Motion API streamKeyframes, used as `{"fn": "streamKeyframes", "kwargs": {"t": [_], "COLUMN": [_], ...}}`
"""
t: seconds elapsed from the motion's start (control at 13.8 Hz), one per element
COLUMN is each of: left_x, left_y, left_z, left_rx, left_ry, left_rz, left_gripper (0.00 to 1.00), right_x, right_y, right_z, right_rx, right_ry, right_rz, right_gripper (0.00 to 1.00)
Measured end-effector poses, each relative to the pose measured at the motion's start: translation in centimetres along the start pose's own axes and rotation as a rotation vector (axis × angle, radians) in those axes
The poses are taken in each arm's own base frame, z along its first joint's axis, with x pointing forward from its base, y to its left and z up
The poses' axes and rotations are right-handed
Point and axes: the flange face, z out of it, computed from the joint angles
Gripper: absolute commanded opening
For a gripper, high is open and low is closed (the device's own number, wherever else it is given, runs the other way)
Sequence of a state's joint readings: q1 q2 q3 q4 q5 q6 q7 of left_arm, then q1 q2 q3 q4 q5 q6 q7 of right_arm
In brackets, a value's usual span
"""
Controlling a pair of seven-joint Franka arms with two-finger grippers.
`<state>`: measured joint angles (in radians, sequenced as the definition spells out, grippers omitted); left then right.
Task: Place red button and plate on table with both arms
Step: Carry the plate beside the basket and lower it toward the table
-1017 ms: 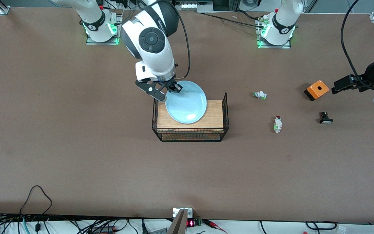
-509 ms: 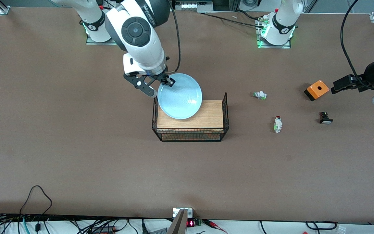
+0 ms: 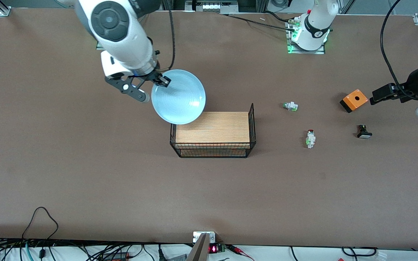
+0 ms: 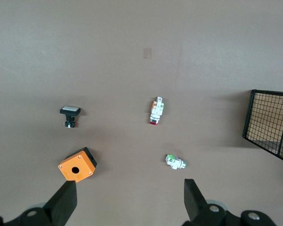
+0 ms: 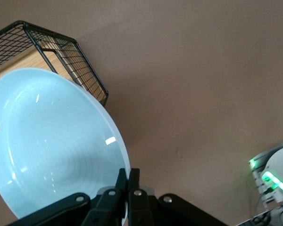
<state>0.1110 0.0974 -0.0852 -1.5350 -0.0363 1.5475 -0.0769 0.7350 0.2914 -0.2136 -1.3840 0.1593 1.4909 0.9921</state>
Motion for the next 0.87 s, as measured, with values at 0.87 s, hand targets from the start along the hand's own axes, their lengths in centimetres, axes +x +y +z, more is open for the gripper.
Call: {"fn": "streamKeyframes", "kwargs": {"t": [0.87], "left_x": [0.0], "left_y": [0.4], "left_z": [0.2], "left_rx": [0.000], "left_ry": [-0.005], "left_rz": [0.008], "left_gripper": [1.00], "right_x": [17.1], "right_y": [14.4], "right_z": [1.2], "right_rx": [-0.055], "right_ry": [0.031], "right_rz": [-0.481], "right_gripper": [0.00]}}
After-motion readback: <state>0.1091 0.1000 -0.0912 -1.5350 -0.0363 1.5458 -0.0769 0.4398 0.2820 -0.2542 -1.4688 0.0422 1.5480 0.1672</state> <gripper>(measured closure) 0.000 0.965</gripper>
